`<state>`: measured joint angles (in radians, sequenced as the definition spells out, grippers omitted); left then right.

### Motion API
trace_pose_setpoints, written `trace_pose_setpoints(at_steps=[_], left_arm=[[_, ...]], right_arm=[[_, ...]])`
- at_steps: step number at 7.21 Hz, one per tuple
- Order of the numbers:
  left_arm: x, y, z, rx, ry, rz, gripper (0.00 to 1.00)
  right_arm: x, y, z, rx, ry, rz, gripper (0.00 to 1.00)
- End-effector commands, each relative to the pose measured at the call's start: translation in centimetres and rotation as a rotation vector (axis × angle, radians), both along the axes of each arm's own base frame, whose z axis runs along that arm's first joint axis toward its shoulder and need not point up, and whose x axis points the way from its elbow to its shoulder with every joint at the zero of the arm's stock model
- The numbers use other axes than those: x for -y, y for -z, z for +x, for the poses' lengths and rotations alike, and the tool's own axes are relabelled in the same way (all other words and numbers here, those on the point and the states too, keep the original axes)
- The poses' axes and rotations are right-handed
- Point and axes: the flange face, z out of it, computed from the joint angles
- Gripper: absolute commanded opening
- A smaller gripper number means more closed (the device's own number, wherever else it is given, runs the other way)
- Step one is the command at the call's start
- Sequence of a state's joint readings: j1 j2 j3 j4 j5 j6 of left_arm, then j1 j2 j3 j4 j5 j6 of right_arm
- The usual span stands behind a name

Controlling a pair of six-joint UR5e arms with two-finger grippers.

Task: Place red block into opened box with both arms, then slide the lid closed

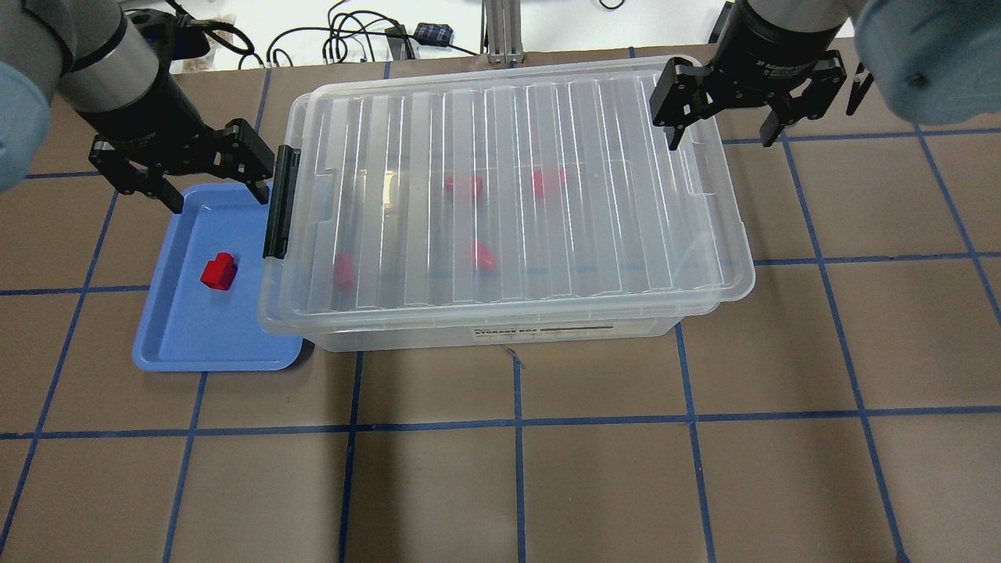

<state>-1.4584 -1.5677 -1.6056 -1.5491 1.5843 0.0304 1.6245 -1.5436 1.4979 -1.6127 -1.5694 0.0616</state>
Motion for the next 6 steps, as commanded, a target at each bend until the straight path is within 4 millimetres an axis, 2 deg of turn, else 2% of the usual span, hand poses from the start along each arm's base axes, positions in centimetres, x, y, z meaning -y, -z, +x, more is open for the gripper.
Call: trace_pose_setpoints(at_steps=[1,5,6], left_arm=[[0.0,0.0,0.0,-0.001,-0.001,-0.001,1.00],[0.3,0.1,0.7,0.000,-0.015,-0.007,1.00],[1.2,-0.2,1.1,0.008,-0.007,-0.049,1.00]], right_arm=[[0.0,0.1,0.0,0.000,0.000,0.002,1.00],[0.3,0.0,-0.4,-0.002,0.004,-0.001,1.00],[0.6,-0.1,-0.8,-0.003,0.011,-0.006,1.00]])
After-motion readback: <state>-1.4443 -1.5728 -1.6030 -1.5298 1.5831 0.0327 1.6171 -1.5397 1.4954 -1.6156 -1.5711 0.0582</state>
